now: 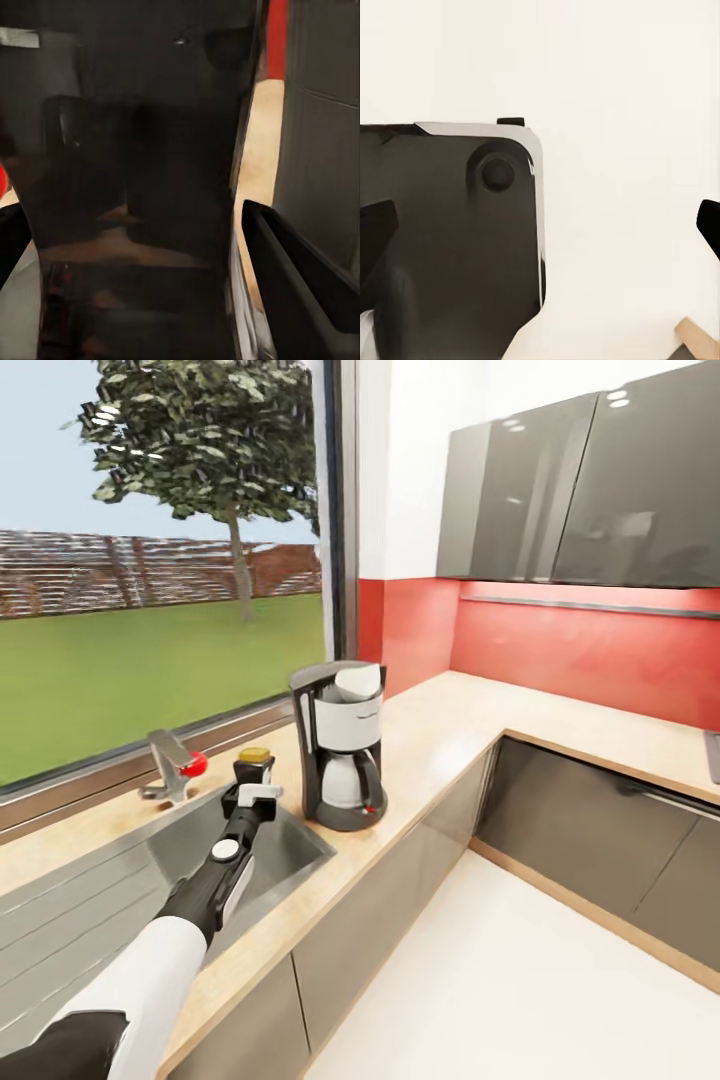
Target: Set up a coffee station on the kitchen countertop: keep the coffee maker on the countertop, move the bottle of coffee from the kitchen shelf to the counter next to the coffee maker, place a paper coffee filter on top of the coffee maker, put the saucer next to the coffee maker with the coffee cup on the saucer, and place the electric kettle next to the coffee maker.
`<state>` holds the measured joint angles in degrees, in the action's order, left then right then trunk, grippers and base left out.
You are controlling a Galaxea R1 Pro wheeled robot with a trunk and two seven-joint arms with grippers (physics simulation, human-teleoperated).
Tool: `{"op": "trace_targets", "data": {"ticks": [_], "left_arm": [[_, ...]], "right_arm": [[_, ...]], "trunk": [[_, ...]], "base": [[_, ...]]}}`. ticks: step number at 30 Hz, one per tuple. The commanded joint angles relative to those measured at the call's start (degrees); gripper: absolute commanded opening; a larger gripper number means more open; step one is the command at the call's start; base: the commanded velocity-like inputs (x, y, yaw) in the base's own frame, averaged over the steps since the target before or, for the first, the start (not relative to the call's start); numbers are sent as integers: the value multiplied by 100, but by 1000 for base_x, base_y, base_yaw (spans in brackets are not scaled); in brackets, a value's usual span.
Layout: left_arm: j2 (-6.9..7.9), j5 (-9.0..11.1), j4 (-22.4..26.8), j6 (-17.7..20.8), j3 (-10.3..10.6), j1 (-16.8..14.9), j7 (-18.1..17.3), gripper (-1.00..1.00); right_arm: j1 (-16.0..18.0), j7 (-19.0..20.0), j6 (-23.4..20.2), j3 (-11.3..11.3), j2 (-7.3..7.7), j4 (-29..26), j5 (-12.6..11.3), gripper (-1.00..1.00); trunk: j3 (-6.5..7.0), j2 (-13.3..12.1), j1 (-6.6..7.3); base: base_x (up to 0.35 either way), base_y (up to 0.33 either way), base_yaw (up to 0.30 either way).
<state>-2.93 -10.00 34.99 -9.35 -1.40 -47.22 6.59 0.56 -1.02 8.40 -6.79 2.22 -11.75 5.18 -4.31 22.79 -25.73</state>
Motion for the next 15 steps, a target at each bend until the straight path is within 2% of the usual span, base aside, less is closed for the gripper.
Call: {"op": "trace_targets", "data": {"ticks": [1,7,13,15], "left_arm": [[-2,-65,-3,-53,-16,-5,16,-100],[-7,-63,-1,-209,-10,20,18,-100],[1,-62,-1,-216,-20,20,18,-100],[68,-47,-72,-239,-38,87,98,-100]], "right_arm": [[5,-4,21,-42,-3,6,54,100],[5,-4,21,-42,-3,6,58,100],[5,-4,14,-20,6,6,79,100],[5,-4,21,-25,-60,-10,67,100]], "trunk": [[-13,12,-6],[-15,12,-6],[-15,12,-6],[-15,12,-6]], "base": [[192,-76,55],[54,-18,11],[261,-66,0],[0,0,0]]}}
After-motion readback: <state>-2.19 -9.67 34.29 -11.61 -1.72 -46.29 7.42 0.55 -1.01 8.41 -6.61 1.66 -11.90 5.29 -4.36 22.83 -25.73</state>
